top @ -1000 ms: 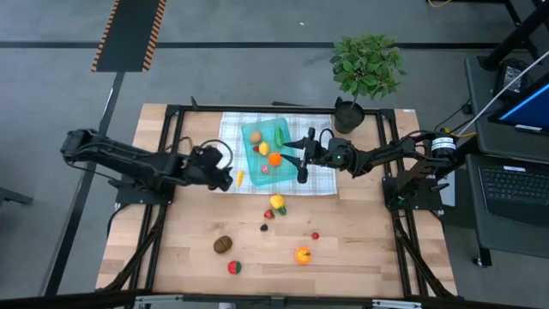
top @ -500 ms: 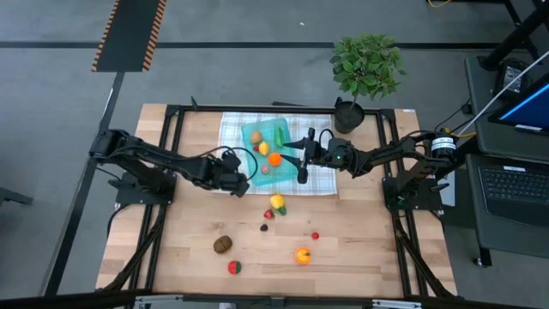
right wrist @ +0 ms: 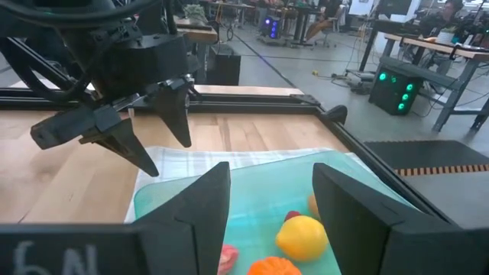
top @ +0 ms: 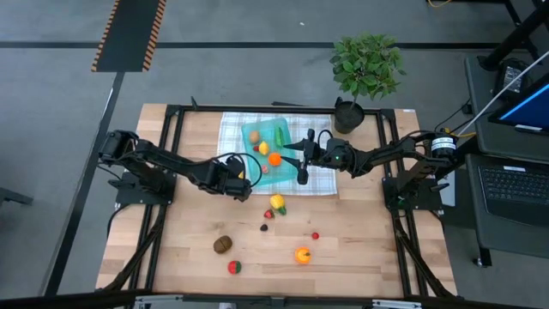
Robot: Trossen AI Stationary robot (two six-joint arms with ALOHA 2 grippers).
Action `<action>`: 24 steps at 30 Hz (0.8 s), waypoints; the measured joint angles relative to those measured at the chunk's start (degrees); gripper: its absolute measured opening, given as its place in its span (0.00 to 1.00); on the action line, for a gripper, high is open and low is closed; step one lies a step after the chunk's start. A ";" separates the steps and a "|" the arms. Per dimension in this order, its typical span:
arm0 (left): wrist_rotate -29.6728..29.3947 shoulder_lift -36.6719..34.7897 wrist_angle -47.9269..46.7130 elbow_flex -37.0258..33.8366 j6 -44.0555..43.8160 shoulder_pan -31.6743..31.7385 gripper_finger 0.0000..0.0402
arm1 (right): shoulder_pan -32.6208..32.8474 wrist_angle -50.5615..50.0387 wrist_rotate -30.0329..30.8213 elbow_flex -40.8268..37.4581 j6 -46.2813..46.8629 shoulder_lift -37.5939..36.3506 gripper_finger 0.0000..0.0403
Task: Pick and placing Produce into tupperware
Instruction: Put the yellow corn into the blue bin
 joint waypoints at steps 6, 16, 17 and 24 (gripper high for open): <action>-0.36 0.00 0.15 0.00 -3.05 0.22 0.66 | 0.00 -0.02 0.00 0.00 0.02 0.00 0.47; -0.52 0.00 2.09 0.00 -3.97 0.16 0.66 | 0.02 -0.04 0.00 0.00 0.02 0.00 0.47; -0.50 0.00 2.21 0.00 -3.97 0.16 0.66 | 0.02 -0.04 0.00 0.00 0.02 0.00 0.47; 0.82 1.54 3.69 -0.01 -4.47 0.29 0.66 | 0.04 -0.25 0.00 0.00 0.04 0.00 0.47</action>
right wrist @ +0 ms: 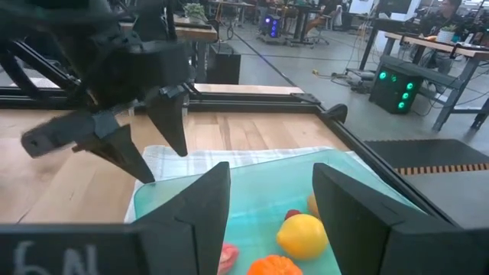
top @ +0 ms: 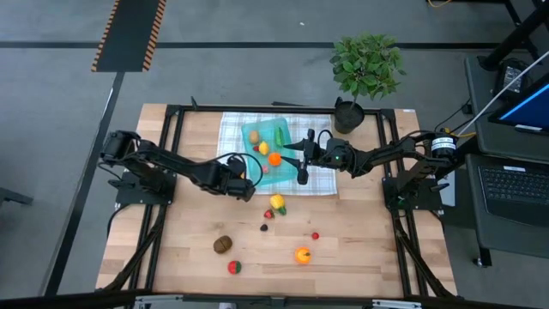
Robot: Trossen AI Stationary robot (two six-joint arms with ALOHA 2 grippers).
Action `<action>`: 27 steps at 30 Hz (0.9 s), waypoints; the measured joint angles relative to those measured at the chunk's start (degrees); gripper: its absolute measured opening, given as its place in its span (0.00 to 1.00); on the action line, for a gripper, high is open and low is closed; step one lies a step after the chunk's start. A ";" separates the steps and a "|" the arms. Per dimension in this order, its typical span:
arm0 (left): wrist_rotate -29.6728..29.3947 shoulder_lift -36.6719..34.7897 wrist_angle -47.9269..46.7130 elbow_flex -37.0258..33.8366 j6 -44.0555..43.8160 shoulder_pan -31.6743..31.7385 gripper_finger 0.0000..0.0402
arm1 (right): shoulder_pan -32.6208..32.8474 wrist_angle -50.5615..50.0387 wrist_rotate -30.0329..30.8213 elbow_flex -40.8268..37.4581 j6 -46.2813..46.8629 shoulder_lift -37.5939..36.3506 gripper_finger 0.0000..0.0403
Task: Pick and placing Produce into tupperware
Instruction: Put the yellow corn into the blue bin
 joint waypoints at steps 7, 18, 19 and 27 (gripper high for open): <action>1.37 3.46 1.82 -0.06 0.11 1.48 0.66 | 0.00 -0.29 0.00 0.02 0.31 0.02 0.47; 3.94 6.05 2.75 -0.06 0.15 4.23 0.66 | 0.04 -0.29 0.00 0.02 1.39 0.02 0.47; 3.94 6.05 2.92 -0.06 0.15 4.25 0.66 | 0.04 -0.32 0.00 0.02 1.44 0.02 0.47; 5.70 6.05 2.91 -0.06 0.03 4.46 0.61 | 0.04 -0.29 -0.02 0.02 1.51 0.02 0.47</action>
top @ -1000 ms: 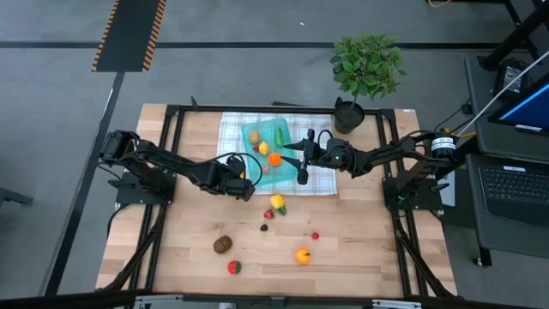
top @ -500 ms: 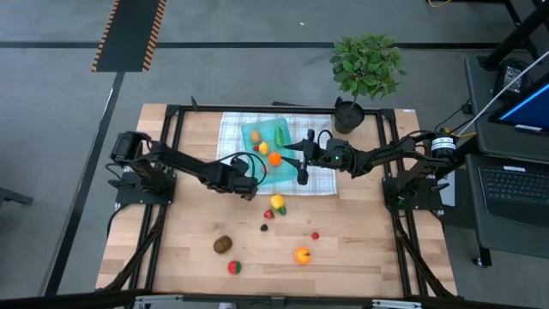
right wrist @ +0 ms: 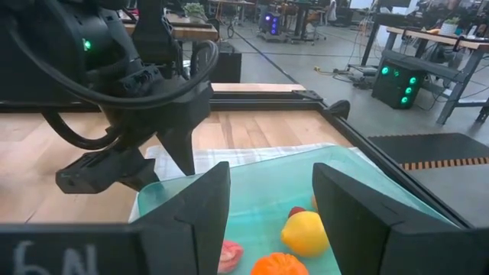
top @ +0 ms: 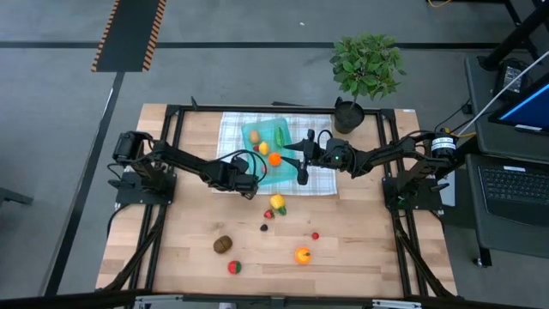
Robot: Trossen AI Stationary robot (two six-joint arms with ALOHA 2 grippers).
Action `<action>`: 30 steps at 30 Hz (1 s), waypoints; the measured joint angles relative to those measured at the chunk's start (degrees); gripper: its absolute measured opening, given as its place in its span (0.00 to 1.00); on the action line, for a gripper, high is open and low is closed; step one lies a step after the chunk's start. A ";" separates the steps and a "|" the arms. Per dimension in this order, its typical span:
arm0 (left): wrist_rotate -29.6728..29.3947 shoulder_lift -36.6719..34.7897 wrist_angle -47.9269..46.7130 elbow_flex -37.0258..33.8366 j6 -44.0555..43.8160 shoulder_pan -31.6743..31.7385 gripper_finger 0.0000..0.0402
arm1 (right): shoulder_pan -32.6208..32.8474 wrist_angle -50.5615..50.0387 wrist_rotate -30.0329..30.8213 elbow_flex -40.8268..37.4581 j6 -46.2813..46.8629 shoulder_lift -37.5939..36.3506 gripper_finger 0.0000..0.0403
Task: Pick and placing Produce into tupperware
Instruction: Put the yellow corn into the blue bin
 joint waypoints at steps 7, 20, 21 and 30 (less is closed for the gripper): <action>0.47 -0.02 0.52 0.00 0.03 0.28 0.54 | 0.00 0.00 0.00 0.00 0.15 0.00 0.47; 0.47 -0.02 0.51 0.00 0.51 1.29 0.46 | 0.83 0.00 0.00 0.00 0.00 0.00 0.47; 0.47 -0.02 0.52 0.00 0.53 1.28 0.46 | 0.83 0.00 -0.04 0.00 0.00 0.00 0.47; 0.13 -0.02 0.52 0.00 0.56 1.27 0.47 | 0.83 0.00 -0.04 0.00 0.02 0.00 0.47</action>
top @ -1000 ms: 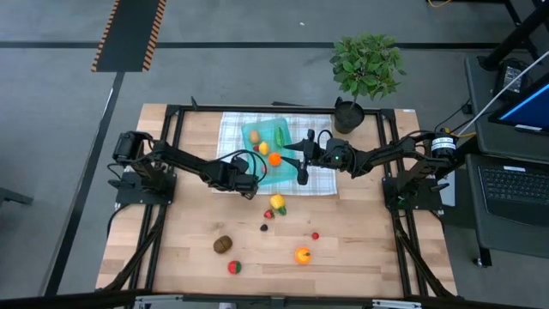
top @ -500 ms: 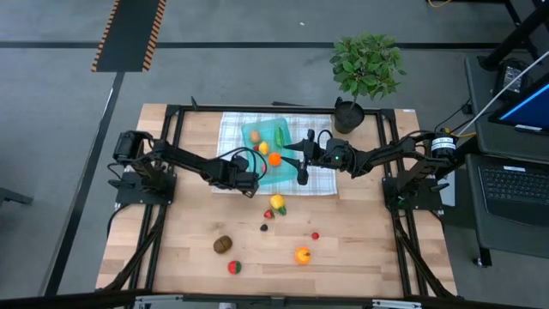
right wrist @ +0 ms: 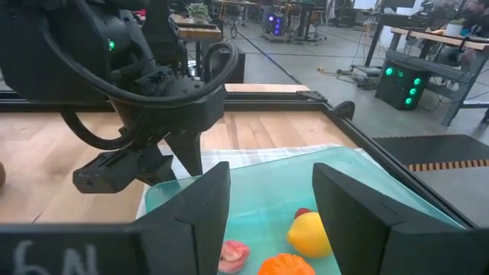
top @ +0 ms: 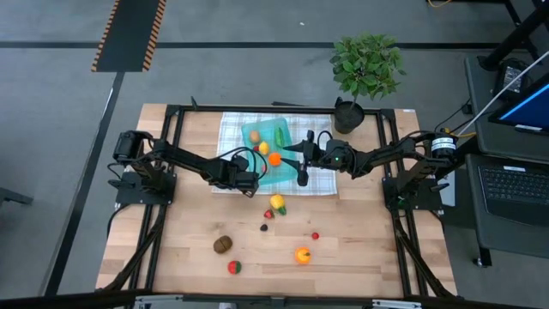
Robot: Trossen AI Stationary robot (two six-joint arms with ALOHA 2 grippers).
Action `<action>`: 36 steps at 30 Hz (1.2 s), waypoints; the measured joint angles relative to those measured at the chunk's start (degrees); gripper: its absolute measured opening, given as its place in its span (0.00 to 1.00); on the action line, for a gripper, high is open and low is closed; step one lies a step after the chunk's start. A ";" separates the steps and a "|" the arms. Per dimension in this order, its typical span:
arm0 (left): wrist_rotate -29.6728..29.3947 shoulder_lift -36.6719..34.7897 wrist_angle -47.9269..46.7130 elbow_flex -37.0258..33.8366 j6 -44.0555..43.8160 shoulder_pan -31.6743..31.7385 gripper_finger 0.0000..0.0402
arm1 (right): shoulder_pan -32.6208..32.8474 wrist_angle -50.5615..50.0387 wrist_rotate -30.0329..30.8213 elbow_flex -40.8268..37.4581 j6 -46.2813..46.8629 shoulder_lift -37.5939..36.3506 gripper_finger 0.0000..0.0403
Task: Pick and placing Produce into tupperware
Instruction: Put the yellow corn into the blue bin
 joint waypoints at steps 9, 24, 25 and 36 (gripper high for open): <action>-1.15 0.00 0.00 0.00 0.02 0.00 0.45 | 0.00 0.00 0.00 0.00 0.00 0.00 0.47; -1.50 2.63 1.31 -0.04 1.13 0.00 0.44 | 0.00 0.02 0.00 0.00 0.00 0.00 0.47; -1.50 2.64 1.34 -0.07 1.42 0.00 0.44 | 0.00 0.02 0.00 0.00 0.01 0.00 0.47; -1.47 2.62 1.68 -0.07 1.60 0.00 0.44 | 0.07 0.04 0.00 0.00 0.09 0.00 0.47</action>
